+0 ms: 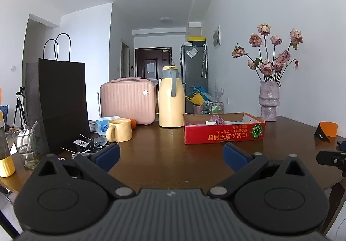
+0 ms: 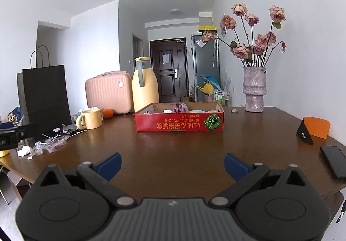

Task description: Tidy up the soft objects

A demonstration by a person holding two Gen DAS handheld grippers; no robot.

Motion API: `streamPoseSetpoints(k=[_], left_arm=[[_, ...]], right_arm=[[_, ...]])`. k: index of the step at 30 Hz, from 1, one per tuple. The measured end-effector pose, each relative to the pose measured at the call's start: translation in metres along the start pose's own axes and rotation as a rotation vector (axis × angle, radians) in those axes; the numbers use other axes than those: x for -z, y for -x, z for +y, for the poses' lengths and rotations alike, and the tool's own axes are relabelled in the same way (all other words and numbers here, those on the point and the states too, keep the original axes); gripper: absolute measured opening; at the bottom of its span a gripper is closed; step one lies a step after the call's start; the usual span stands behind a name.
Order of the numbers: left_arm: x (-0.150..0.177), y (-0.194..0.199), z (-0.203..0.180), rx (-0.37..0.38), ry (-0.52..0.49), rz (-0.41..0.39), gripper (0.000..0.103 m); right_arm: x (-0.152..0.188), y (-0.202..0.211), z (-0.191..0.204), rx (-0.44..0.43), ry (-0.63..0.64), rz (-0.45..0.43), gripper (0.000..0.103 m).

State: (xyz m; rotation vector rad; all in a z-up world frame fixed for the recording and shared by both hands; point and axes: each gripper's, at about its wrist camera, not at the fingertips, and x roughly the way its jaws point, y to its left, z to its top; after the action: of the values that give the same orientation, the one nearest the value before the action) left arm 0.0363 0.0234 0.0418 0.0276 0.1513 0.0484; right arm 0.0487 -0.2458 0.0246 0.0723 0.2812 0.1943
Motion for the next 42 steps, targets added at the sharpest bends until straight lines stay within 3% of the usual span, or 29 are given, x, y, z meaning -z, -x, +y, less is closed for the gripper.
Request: streamPoseSetpoints(k=[9,42], left_arm=[[0.0034,-0.0003,-0.0028,0.022,-0.015,0.005,0.103],[0.0035,-0.0038,-0.001,0.024,-0.015,0.017,0.103]], right_arm=[[0.0024,-0.0016,-0.0026,0.035,-0.011,-0.012,0.102],[0.006,-0.0005,-0.0083,0.025,-0.051,-0.015,0.103]])
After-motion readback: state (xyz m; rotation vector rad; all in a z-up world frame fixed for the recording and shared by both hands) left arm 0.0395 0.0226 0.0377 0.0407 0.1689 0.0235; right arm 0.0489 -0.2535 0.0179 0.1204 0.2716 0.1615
